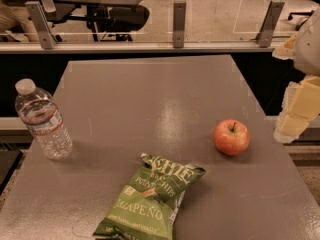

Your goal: Move green jalapeno chip bag near water bottle

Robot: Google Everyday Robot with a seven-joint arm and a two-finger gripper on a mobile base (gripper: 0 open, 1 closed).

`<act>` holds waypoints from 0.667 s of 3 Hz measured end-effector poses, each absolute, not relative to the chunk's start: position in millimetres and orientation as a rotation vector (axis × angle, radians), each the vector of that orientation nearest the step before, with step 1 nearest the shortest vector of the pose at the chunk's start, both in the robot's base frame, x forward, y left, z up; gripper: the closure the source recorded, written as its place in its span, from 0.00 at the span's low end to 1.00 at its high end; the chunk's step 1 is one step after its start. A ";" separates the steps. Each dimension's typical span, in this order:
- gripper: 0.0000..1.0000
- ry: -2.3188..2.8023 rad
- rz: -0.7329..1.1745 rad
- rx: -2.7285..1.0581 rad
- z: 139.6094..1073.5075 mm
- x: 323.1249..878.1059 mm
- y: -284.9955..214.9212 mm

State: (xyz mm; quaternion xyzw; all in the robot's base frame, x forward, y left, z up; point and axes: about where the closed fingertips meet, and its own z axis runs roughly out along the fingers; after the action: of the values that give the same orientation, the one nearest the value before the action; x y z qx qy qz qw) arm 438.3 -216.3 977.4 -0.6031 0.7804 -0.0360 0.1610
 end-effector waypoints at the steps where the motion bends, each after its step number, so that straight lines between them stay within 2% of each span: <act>1: 0.00 2.228 -0.103 -1.722 977.5 438.3 -216.3; 2: 0.00 2.179 -0.078 -1.778 976.6 436.7 -200.3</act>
Offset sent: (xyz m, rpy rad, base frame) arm -0.0046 0.0381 -0.0078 0.0210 0.0327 0.1372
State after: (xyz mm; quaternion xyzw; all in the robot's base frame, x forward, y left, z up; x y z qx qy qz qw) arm 436.7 -200.3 976.6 -0.6235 0.7641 -0.0273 0.1633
